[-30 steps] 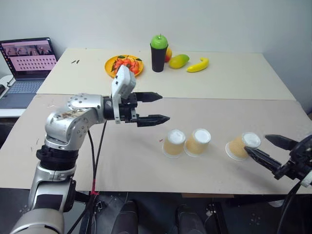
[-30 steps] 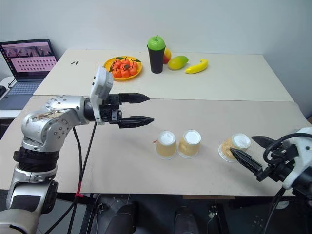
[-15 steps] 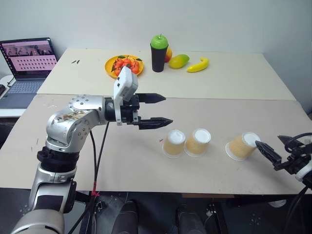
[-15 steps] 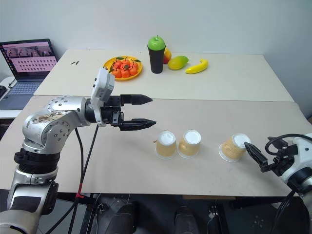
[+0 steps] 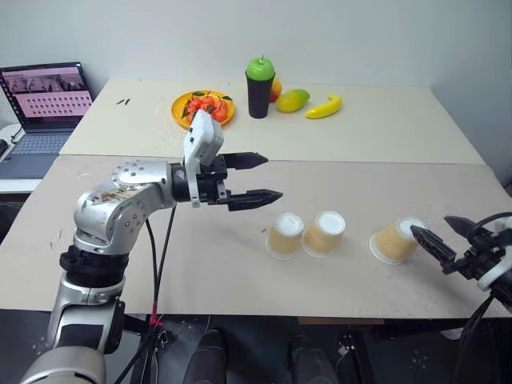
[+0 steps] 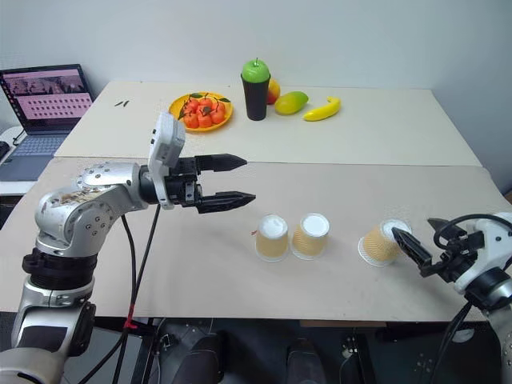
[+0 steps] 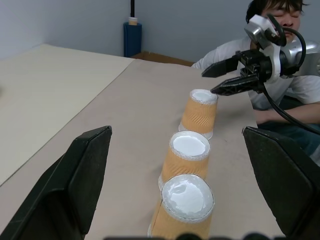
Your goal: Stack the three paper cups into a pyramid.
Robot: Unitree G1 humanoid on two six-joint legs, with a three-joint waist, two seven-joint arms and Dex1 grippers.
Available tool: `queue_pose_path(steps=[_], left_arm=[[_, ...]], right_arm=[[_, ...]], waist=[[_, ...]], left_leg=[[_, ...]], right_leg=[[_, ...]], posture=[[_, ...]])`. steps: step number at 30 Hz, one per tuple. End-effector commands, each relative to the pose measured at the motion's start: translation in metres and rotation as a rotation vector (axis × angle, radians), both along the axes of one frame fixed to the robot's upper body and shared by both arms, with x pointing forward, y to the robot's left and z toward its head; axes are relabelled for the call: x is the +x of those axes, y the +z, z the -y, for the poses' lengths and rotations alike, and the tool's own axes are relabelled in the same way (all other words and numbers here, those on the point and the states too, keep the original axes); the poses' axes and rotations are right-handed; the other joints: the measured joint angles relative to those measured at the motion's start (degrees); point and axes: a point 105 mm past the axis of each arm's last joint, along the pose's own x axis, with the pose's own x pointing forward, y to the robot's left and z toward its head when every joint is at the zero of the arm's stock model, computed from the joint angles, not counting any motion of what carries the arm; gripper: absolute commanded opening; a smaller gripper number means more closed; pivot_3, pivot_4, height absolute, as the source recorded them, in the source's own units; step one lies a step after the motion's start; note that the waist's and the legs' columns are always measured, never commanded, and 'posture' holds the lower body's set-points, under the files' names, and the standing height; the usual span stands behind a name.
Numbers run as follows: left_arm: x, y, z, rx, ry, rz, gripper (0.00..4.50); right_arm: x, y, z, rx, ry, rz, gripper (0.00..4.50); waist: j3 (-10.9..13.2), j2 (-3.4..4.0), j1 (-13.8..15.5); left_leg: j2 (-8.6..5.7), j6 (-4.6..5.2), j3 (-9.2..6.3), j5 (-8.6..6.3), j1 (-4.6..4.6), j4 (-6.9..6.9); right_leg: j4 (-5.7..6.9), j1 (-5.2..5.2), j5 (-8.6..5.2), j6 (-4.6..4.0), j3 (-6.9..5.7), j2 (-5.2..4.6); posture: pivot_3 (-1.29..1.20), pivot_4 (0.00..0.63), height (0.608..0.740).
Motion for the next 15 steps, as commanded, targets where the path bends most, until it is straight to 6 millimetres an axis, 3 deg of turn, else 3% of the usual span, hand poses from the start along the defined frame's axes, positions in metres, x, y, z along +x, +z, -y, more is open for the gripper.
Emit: queue_pose_path(steps=[1,15], left_arm=[[-0.006,0.009,0.002,-0.016,-0.016,0.047,4.48],[-0.004,0.008,0.001,0.002,-0.007,0.064,4.48]], right_arm=[[-0.002,0.016,-0.008,-0.018,0.038,0.039,4.5],[0.006,-0.005,-0.017,-0.022,0.083,-0.015,4.5]], waist=[[0.0,0.0,0.03],[0.0,0.0,0.02]], left_leg=[[0.0,0.0,0.0,0.0,0.0,0.0],[-0.01,0.0,0.0,0.0,0.0,0.01]], right_leg=[[0.0,0.0,0.0,0.0,0.0,0.0],[0.0,0.0,0.0,0.0,0.0,0.0]], posture=[[0.0,0.15,0.732],[0.0,0.15,0.732]])
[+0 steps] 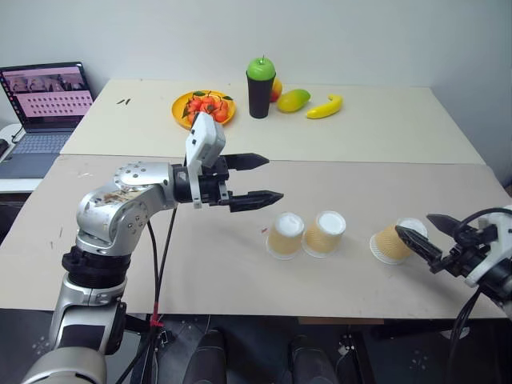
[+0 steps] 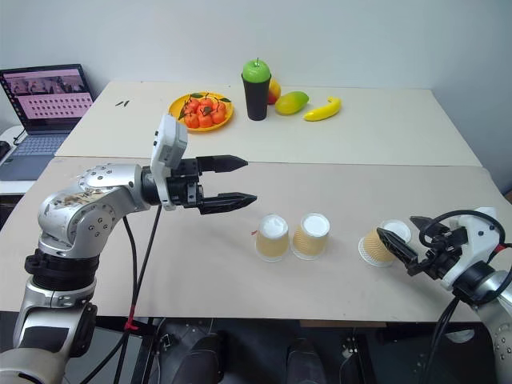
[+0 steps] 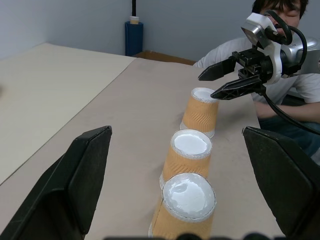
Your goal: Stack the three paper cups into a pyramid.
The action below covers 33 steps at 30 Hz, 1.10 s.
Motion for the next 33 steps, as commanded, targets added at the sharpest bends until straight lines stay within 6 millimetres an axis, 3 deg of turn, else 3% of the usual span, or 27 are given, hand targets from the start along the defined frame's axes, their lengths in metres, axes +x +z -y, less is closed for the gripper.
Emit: queue_pose_path(steps=[1,26,33], left_arm=[[-0.004,0.009,0.001,-0.007,-0.01,0.053,4.48],[-0.005,0.01,0.0,-0.006,0.016,0.062,4.48],[-0.006,0.008,-0.001,-0.006,0.023,0.057,4.5]], right_arm=[[0.001,0.008,0.0,-0.023,0.015,0.042,4.5],[0.015,-0.011,0.006,-0.022,0.023,0.002,4.5],[0.022,-0.01,0.006,-0.032,0.021,0.007,2.69]], waist=[[0.0,0.0,0.02],[0.0,0.0,-0.03],[0.0,0.0,-0.06]], left_leg=[[0.0,0.0,0.0,0.0,0.0,0.0],[0.0,0.0,0.0,0.0,0.01,0.0],[0.0,0.0,0.0,0.0,0.01,0.01]], right_leg=[[0.0,0.0,0.0,0.0,0.0,0.0],[0.01,0.0,0.01,-0.01,0.0,0.0],[0.01,0.0,0.02,-0.02,0.0,0.0]], posture=[[0.0,0.15,0.732],[0.0,0.15,0.732],[0.0,0.15,0.732]])
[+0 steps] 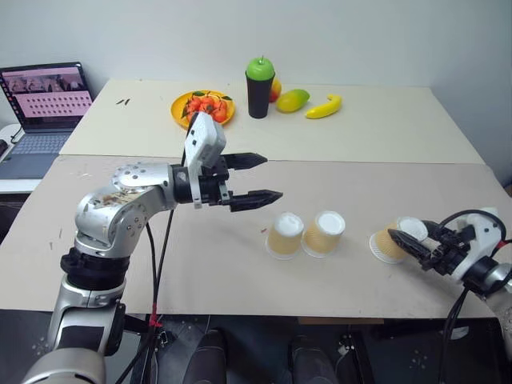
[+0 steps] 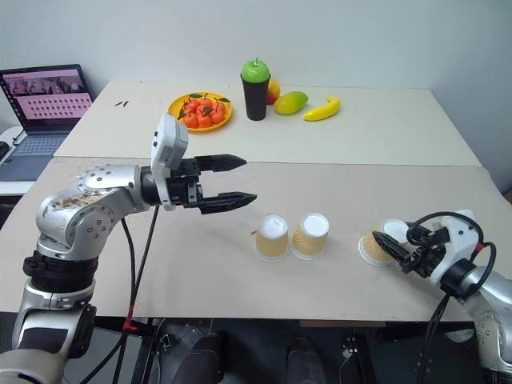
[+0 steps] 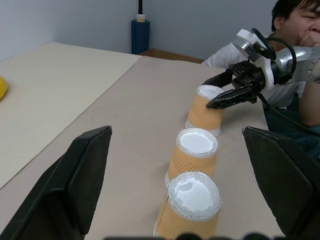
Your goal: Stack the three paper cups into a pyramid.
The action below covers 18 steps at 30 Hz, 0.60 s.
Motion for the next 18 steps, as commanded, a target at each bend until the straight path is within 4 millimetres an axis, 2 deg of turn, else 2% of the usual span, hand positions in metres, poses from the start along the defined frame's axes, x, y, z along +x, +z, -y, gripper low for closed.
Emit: queue_pose_path(steps=[1,4,8,10,12,14,18], left_arm=[[-0.006,0.01,-0.001,-0.009,-0.006,0.05,4.5],[-0.006,0.01,-0.003,-0.007,0.002,0.049,4.5],[-0.007,0.004,-0.021,0.027,0.047,0.031,4.5],[-0.011,-0.008,-0.029,0.048,0.066,0.013,4.5],[-0.017,-0.014,-0.029,0.044,0.065,0.001,4.5],[-0.019,-0.014,-0.025,0.02,0.065,-0.004,4.5],[-0.022,-0.019,-0.018,0.003,0.064,-0.004,4.5]], right_arm=[[0.003,0.014,0.003,-0.038,-0.005,0.058,2.69],[0.004,0.02,0.002,-0.041,0.002,0.066,2.69],[0.01,0.064,-0.013,-0.089,0.082,0.132,2.69],[0.02,0.11,-0.032,-0.071,0.145,0.204,2.69],[0.021,0.141,-0.05,-0.054,0.217,0.231,2.69],[0.019,0.158,-0.071,-0.056,0.309,0.22,2.69],[0.006,0.174,-0.112,-0.079,0.525,0.163,2.69]], waist=[[0.0,0.0,0.02],[0.0,0.0,0.03],[0.01,0.05,-0.67],[0.03,0.12,-1.58],[0.08,0.29,-1.8],[0.1,0.23,-1.44],[0.07,0.04,-0.55]], left_leg=[[0.0,0.0,0.0,0.0,0.0,0.0],[0.0,0.0,0.0,0.0,0.0,0.0],[0.0,0.0,0.02,0.0,0.01,0.02],[0.0,0.0,0.07,0.0,0.03,-0.02],[0.0,0.01,0.18,0.0,0.15,-0.06],[0.05,0.01,0.14,0.0,0.21,-0.09],[0.05,0.04,0.12,-0.03,0.06,-0.04]], right_leg=[[0.0,0.0,0.0,0.0,0.0,0.0],[0.0,0.0,0.0,0.0,0.0,0.0],[0.02,-0.03,0.02,-0.02,0.05,0.0],[0.06,-0.06,0.04,-0.05,0.13,0.0],[0.07,-0.06,0.08,-0.02,0.31,0.01],[0.08,-0.03,0.04,-0.05,0.28,0.07],[-0.02,-0.02,0.1,-0.21,0.28,0.11]], posture=[[0.0,0.15,0.732],[0.0,0.15,0.732],[0.0,0.15,0.732],[0.0,0.15,0.732],[0.0,0.15,0.732],[0.0,0.15,0.732],[0.0,0.15,0.732]])
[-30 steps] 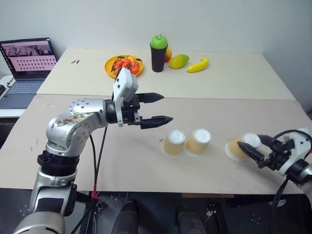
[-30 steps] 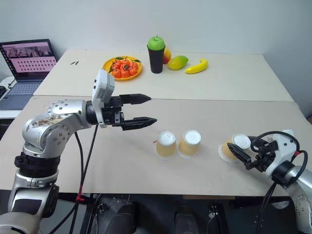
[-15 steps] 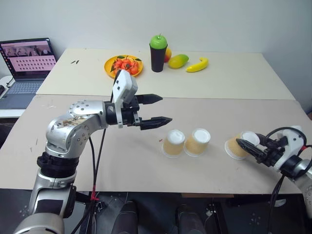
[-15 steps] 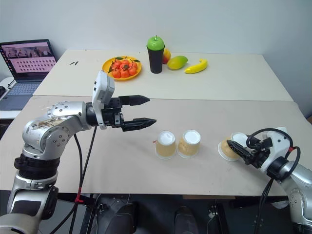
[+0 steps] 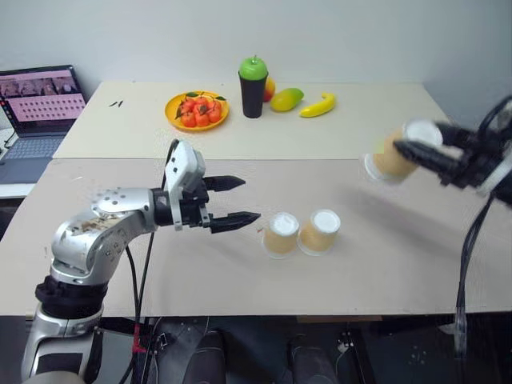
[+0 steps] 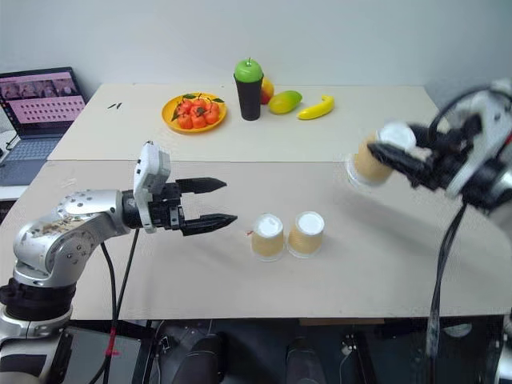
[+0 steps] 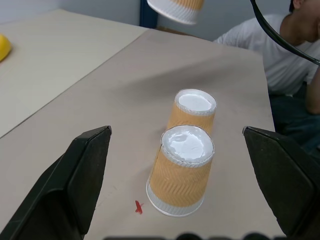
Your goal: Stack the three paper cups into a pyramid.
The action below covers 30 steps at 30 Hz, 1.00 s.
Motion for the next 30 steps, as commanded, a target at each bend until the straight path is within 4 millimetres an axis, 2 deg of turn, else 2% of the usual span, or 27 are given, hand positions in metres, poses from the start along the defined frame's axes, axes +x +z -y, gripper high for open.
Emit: queue_pose_path(steps=[1,4,7,12,17,30], left_arm=[[-0.006,0.006,0.008,-0.026,-0.014,0.044,4.5],[-0.005,0.006,0.011,-0.041,-0.011,0.05,4.5],[-0.005,0.005,0.013,-0.046,-0.008,0.053,4.5],[-0.006,0.004,0.015,-0.049,-0.002,0.059,4.5],[-0.007,0.003,0.018,-0.049,0.011,0.071,4.5],[-0.007,0.004,0.018,-0.035,0.015,0.088,4.5]], right_arm=[[-0.016,0.006,-0.038,-0.064,0.211,-0.083,2.69],[-0.026,0.002,-0.065,-0.144,0.353,-0.121,2.69],[-0.028,-0.006,-0.075,-0.192,0.414,-0.153,2.69],[-0.025,-0.039,-0.077,-0.334,0.431,-0.193,2.69],[-0.022,-0.05,-0.078,-0.348,0.451,-0.202,2.69],[-0.012,-0.048,-0.083,-0.331,0.437,-0.159,2.69]], waist=[[0.0,0.0,0.14],[0.01,-0.01,0.49],[0.01,-0.02,0.6],[0.01,-0.02,0.7],[0.01,-0.01,0.58],[0.01,-0.02,0.59]], left_leg=[[-0.04,0.01,0.03,-0.01,-0.06,0.04],[-0.11,0.02,0.04,-0.01,-0.12,0.02],[-0.1,0.02,0.03,-0.01,-0.12,-0.02],[-0.11,0.02,0.04,-0.01,-0.13,0.01],[-0.11,0.02,0.04,-0.01,-0.12,0.01],[-0.11,0.02,0.04,-0.01,-0.12,0.01]], right_leg=[[-0.04,-0.03,0.03,-0.04,0.08,0.0],[-0.06,-0.09,0.03,-0.03,0.18,0.0],[-0.05,-0.1,0.02,-0.03,0.18,0.01],[-0.04,-0.1,0.02,-0.02,0.18,0.01],[-0.02,-0.12,0.02,-0.01,0.18,0.01],[-0.02,-0.12,0.01,-0.01,0.19,0.02]], posture=[[0.0,0.15,0.732],[0.0,0.15,0.732],[0.0,0.15,0.732],[0.0,0.15,0.732],[0.0,0.15,0.732],[0.0,0.15,0.732]])
